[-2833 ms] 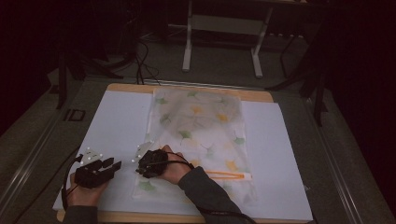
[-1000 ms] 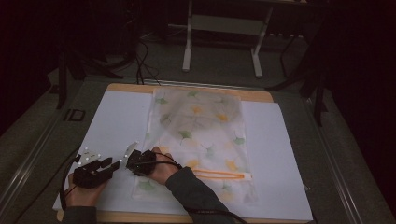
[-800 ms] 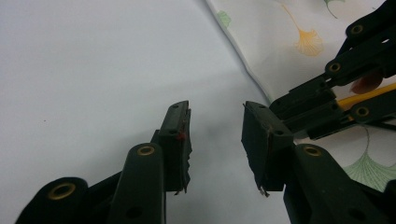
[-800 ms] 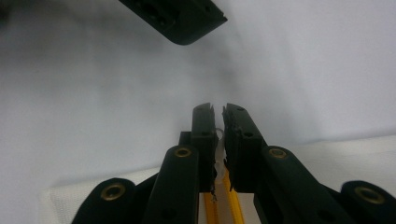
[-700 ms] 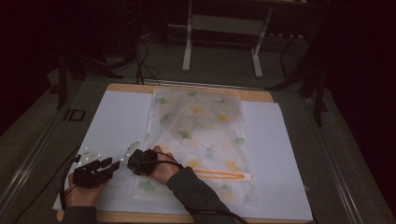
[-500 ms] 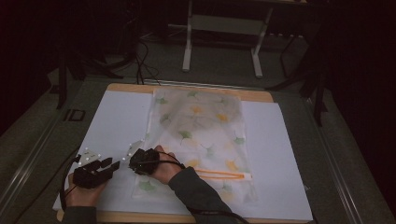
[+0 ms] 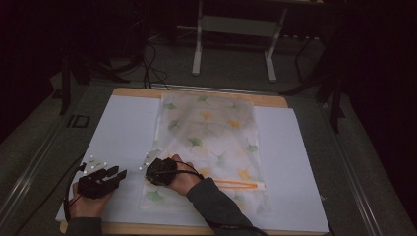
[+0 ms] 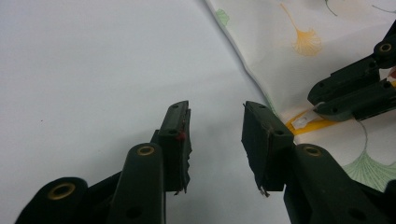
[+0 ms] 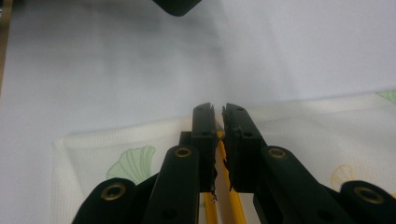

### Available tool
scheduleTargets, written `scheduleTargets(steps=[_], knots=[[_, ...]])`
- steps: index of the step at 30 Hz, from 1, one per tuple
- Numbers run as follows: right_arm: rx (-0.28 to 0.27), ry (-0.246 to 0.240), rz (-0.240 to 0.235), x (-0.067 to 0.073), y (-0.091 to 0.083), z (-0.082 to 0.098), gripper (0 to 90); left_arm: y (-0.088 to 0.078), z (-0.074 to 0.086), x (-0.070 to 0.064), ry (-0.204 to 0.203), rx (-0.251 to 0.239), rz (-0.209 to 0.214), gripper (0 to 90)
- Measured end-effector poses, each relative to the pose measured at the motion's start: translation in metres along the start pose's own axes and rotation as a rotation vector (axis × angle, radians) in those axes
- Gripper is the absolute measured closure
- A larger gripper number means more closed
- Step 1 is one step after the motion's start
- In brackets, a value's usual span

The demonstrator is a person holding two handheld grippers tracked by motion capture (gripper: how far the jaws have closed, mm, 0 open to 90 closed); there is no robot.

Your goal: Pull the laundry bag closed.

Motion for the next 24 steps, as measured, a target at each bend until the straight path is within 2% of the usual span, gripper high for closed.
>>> scheduleTargets(steps=[9,10,13,16,24], knots=[[0.052,-0.026,-0.013,0.002,0.002,0.011,79.5,0.0,0.0,0.0,-0.002,0.002,0.002,61.9],[0.077,-0.048,-0.009,0.001,0.004,0.014,78.7,0.0,0.0,0.0,-0.002,0.002,0.002,61.9],[0.106,-0.063,-0.003,0.001,0.006,0.017,78.5,0.0,0.0,0.0,-0.001,0.002,0.002,61.9],[0.116,-0.061,-0.011,0.001,0.007,0.018,78.2,0.0,0.001,0.0,-0.003,0.002,0.004,61.9],[0.188,-0.054,-0.055,-0.001,0.009,0.015,76.5,0.001,0.001,-0.001,0.0,0.005,0.007,61.8]])
Point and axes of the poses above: each handheld gripper's, and its own axes: y roughly forward along the jaws, z roughly out of its underside, x roughly to its left, the point moved 9 cm from there along y, roughly forward along the jaws, and after that the axes turned 6 degrees about z, right-handed, at the moved point
